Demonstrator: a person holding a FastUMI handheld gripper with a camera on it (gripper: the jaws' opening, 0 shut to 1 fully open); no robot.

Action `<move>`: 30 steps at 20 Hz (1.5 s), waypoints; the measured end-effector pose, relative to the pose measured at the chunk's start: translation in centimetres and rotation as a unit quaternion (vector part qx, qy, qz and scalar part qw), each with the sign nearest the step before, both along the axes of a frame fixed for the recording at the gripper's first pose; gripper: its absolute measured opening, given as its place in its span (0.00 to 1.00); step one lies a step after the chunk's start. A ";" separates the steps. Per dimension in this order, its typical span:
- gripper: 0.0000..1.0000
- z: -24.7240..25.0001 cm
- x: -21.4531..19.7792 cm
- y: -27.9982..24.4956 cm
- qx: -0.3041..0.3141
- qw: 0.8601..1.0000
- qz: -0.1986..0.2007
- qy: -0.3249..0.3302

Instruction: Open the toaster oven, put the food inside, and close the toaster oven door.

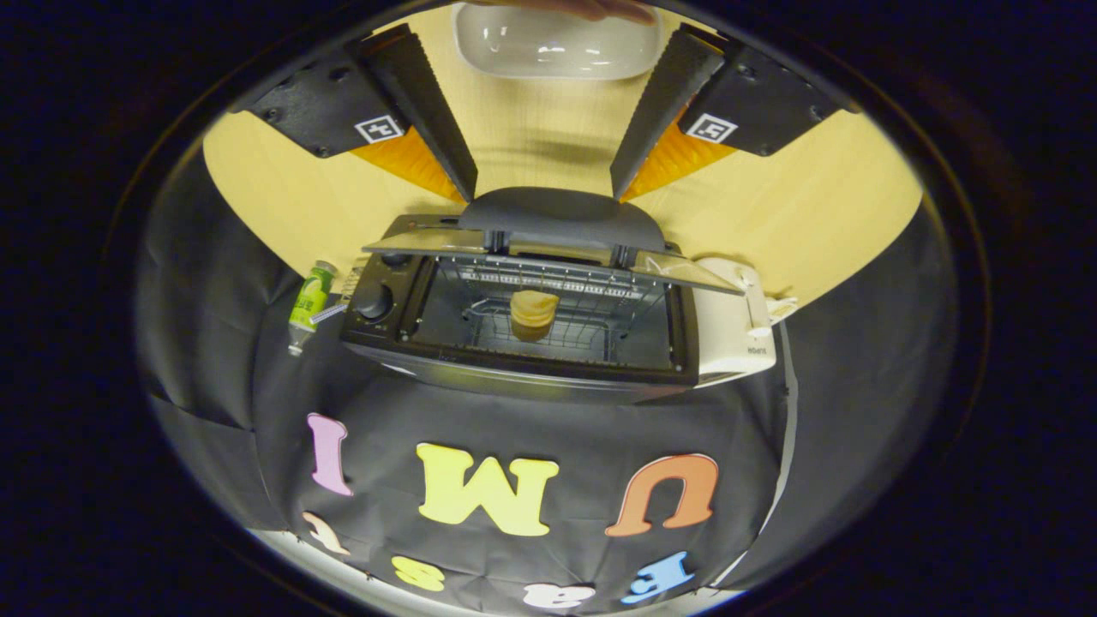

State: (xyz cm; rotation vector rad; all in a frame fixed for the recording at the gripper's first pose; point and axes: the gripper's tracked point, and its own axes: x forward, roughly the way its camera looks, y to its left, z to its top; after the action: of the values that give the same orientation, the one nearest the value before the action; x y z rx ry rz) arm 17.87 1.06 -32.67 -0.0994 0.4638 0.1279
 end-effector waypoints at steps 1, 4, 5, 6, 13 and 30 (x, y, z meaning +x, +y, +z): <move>1.00 -0.7 0.2 -0.1 0.013 1.000 -0.009 0.020; 1.00 -1.5 1.9 -0.3 0.039 0.998 -0.031 0.043; 1.00 -1.5 1.8 -0.2 0.040 0.998 -0.031 0.041; 1.00 -1.5 2.0 -0.1 0.038 0.998 -0.032 0.042; 1.00 -0.5 0.5 1.1 0.041 0.998 -0.018 0.034; 1.00 23.9 -16.3 -1.6 0.053 0.986 -0.021 -0.155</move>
State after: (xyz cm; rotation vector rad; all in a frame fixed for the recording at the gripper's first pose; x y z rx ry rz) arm 1.61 -0.49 -8.79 -0.0047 0.1482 0.0938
